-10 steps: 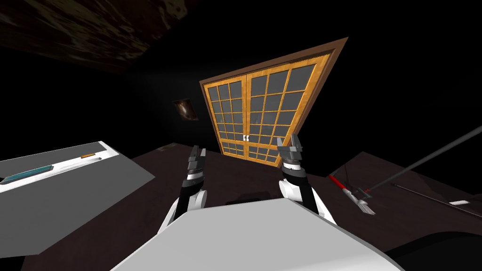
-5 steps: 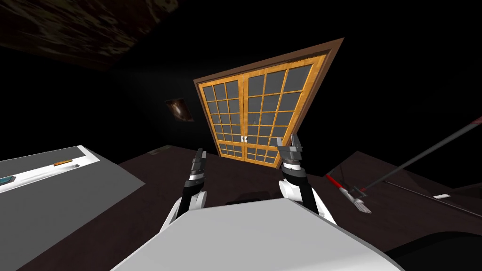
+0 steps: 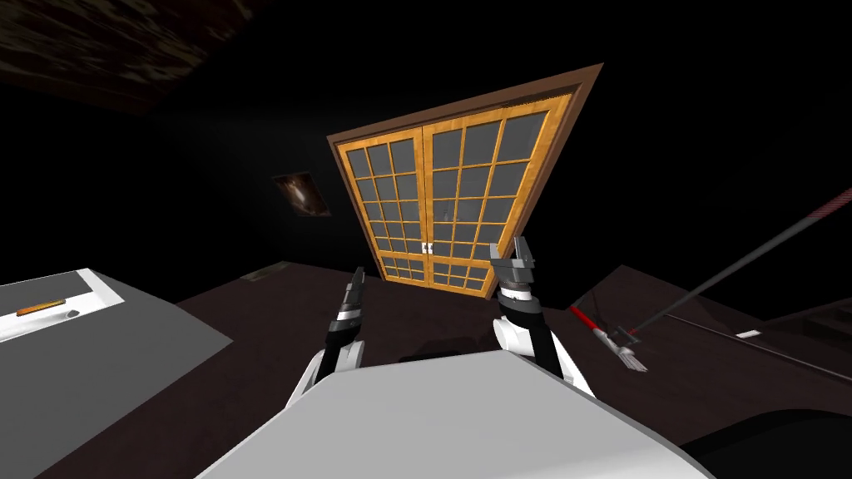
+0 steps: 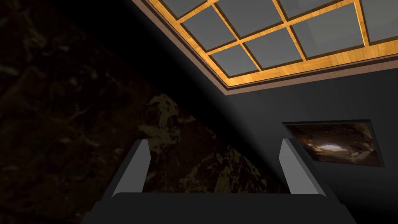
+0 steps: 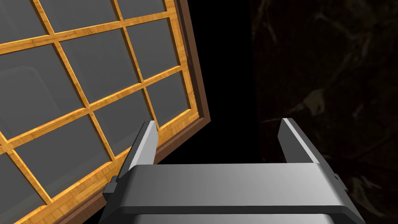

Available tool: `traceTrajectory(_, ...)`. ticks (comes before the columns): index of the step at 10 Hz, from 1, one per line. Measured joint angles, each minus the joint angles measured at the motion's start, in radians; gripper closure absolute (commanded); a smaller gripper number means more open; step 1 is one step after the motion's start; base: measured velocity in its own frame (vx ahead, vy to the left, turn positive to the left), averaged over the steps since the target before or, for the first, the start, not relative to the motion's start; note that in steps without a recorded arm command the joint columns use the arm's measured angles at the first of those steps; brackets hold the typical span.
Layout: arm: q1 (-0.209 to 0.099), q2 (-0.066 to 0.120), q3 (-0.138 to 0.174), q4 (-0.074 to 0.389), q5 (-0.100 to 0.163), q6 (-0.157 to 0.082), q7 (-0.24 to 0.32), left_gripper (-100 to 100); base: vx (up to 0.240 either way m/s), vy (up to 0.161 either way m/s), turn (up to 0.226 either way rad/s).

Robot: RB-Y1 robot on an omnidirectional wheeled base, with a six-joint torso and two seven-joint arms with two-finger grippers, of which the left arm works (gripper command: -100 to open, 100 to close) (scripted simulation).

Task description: Pull the door open

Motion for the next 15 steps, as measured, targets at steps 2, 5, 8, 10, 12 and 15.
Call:
traceTrajectory(2,-0.004,0.002,0.006,0.047,-0.012,-0.013,-0.053,-100,0.112,-0.039,-0.084)
traceTrajectory(5,-0.028,0.016,0.029,0.13,-0.024,-0.027,-0.127,-100,0.103,-0.027,-0.09)
traceTrajectory(8,-0.044,0.021,0.044,0.204,-0.041,-0.041,-0.208,-100,0.111,-0.043,-0.101)
traceTrajectory(10,-0.059,0.024,0.057,0.266,-0.051,-0.056,-0.264,-100,0.111,-0.026,-0.088)
traceTrajectory(12,-0.06,0.03,0.069,0.312,-0.061,-0.07,-0.315,-100,0.107,-0.019,-0.109)
traceTrajectory(15,-0.079,0.038,0.09,0.4,-0.074,-0.094,-0.394,-100,0.112,-0.031,-0.094)
